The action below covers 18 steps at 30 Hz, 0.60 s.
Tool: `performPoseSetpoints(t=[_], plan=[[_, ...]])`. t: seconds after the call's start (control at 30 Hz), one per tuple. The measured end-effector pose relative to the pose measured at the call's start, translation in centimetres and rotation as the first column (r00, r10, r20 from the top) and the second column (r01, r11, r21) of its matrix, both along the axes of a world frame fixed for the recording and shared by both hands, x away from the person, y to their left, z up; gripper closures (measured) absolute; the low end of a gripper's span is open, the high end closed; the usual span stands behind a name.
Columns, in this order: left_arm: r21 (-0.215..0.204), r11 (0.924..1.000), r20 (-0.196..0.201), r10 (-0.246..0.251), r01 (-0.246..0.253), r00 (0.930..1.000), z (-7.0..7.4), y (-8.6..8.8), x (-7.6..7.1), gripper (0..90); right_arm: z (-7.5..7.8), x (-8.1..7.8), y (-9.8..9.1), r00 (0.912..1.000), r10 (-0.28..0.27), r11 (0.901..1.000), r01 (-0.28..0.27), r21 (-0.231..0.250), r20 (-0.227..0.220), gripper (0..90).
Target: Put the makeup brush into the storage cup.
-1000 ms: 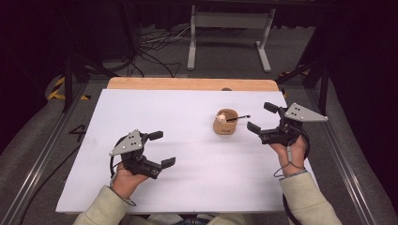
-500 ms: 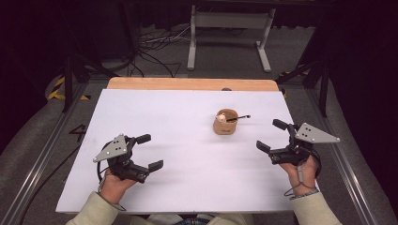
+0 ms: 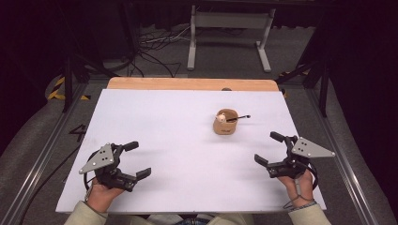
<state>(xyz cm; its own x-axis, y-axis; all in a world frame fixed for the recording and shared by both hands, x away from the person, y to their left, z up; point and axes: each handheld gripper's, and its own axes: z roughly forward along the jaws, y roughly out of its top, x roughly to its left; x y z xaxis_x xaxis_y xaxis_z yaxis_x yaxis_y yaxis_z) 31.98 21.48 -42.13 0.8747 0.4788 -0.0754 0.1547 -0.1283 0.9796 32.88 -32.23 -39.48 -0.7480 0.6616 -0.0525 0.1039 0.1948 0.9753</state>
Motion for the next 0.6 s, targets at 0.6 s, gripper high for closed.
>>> performPoseSetpoints(t=[0.6], plan=[[-0.033,0.9991,-0.002,0.027,-0.027,0.9996,-2.1,1.7,-0.2,0.1,-3.9,-1.2,-0.1,1.0000,-0.001,0.9999,0.001,-0.010,-0.008,0.0]])
